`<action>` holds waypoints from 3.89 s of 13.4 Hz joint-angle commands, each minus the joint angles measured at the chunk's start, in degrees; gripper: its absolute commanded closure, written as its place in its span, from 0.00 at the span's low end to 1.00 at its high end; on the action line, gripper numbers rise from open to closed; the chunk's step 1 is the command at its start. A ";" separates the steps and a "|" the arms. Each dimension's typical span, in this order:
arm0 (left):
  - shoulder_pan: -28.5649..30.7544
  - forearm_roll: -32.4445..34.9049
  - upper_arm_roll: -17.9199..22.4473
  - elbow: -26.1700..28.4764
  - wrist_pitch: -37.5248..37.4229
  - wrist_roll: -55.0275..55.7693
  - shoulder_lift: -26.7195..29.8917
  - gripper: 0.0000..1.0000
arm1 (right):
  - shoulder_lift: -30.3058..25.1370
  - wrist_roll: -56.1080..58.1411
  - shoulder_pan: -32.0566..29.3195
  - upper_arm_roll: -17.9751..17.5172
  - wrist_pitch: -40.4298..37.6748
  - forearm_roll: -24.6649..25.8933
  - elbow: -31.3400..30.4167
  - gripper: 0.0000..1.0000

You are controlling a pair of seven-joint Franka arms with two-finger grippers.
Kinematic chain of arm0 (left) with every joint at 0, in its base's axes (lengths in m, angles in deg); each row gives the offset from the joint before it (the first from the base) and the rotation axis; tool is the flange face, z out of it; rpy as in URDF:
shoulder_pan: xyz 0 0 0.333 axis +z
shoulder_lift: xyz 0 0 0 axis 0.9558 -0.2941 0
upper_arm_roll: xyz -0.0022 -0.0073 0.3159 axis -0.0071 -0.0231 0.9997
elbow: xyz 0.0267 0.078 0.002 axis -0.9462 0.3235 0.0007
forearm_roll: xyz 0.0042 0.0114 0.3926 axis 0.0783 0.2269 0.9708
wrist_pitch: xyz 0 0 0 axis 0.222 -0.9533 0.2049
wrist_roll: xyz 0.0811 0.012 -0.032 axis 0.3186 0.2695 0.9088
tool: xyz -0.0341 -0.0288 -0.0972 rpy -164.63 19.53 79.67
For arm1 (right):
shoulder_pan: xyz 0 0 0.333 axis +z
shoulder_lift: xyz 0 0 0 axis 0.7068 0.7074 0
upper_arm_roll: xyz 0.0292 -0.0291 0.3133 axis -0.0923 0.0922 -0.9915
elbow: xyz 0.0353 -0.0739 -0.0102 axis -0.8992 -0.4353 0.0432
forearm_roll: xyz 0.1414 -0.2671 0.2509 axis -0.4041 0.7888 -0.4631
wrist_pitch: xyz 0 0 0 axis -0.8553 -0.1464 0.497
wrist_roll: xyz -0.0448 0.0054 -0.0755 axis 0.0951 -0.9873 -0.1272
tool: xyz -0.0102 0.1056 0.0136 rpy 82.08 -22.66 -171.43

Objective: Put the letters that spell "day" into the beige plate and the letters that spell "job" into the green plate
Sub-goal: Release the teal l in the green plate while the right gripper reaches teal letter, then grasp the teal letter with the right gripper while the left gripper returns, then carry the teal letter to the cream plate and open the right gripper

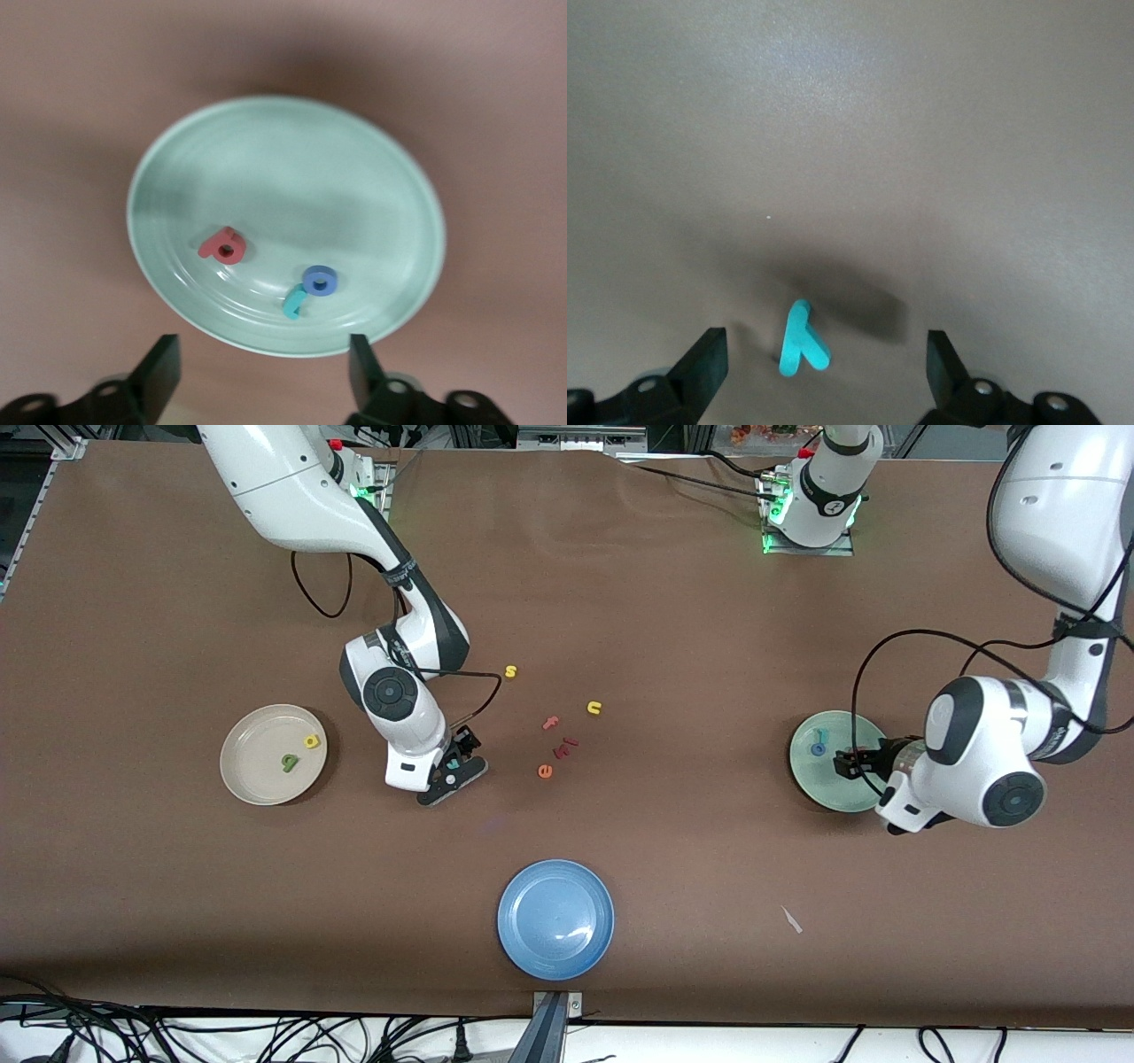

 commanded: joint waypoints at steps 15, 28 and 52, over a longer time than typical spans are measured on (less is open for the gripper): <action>-0.65 0.81 -0.50 -16.68 -2.93 -14.89 10.66 0.00 | -1.11 -3.92 0.32 -0.10 -3.23 0.63 -1.54 0.47; -1.18 0.72 -0.06 -17.91 -4.16 -16.84 10.66 0.00 | -0.67 -6.55 1.11 -0.10 -2.70 0.10 -0.93 0.60; -0.38 1.60 0.12 -18.00 -1.53 -16.40 10.84 0.00 | -0.14 -6.64 0.85 -0.10 -1.30 -0.96 -0.49 0.76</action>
